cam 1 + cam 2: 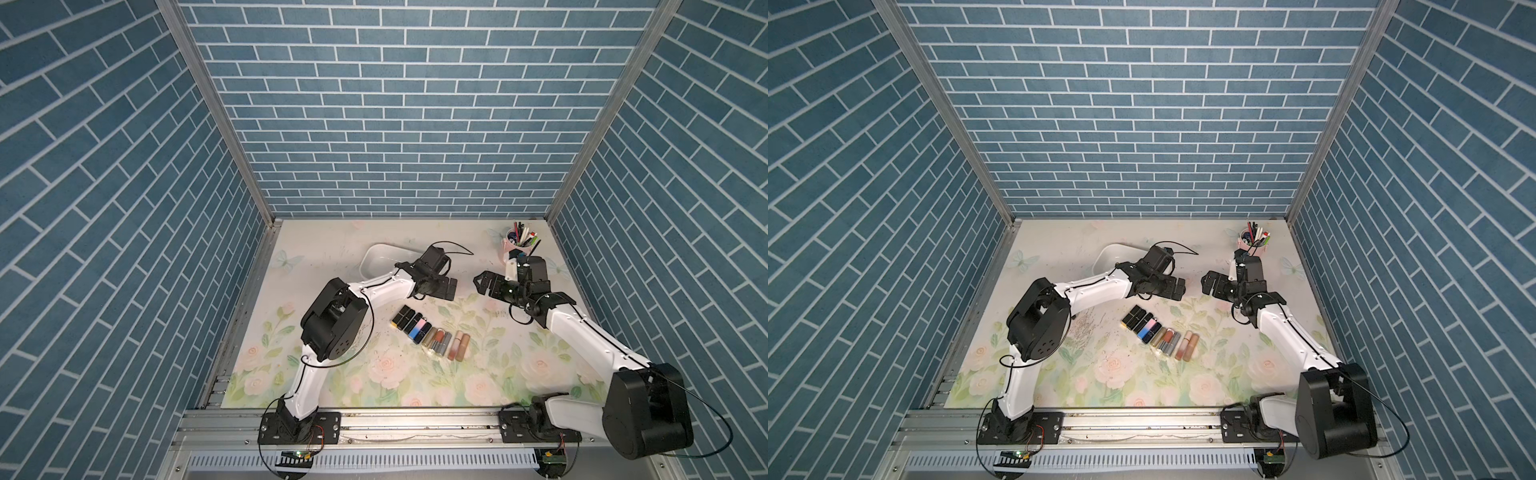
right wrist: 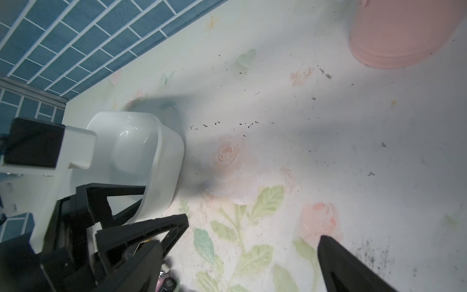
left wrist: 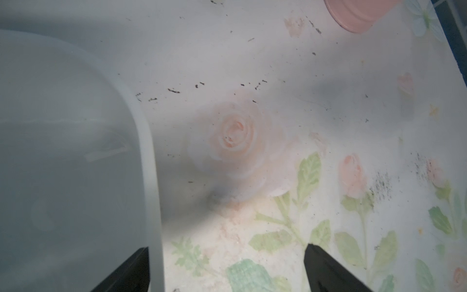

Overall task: Put the lipstick into the storage box
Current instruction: Move the storage box to the center of the board.

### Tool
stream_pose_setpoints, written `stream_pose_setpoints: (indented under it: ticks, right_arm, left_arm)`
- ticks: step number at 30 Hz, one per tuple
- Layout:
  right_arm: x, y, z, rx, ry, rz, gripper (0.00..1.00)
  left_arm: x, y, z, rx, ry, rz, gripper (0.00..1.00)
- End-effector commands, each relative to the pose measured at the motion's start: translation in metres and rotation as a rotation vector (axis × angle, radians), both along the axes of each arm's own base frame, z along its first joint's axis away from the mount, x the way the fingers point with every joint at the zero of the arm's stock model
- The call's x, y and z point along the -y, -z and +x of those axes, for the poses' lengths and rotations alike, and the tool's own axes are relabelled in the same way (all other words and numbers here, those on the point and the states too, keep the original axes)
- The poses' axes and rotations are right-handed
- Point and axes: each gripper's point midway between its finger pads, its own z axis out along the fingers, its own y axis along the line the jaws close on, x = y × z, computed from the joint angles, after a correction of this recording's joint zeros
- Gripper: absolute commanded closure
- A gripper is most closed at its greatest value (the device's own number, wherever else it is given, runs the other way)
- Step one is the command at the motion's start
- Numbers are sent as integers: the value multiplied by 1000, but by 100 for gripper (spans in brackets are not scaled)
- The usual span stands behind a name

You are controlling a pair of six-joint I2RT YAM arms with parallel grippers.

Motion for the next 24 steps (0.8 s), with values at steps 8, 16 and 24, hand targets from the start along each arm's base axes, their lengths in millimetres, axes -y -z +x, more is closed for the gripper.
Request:
stream_pose_setpoints:
  ticks: [8, 16, 24]
  right_arm:
    - [7, -11, -21, -2, 0, -9, 0]
    - [-4, 13, -62, -159, -20, -26, 4]
    - [-17, 54, -96, -319, -47, -108, 16]
  left_arm:
    - [11, -27, -7, 48, -13, 14, 0]
    - [-4, -69, -3, 129, -12, 11, 0]
    - [-25, -120, -2, 251, -13, -7, 0]
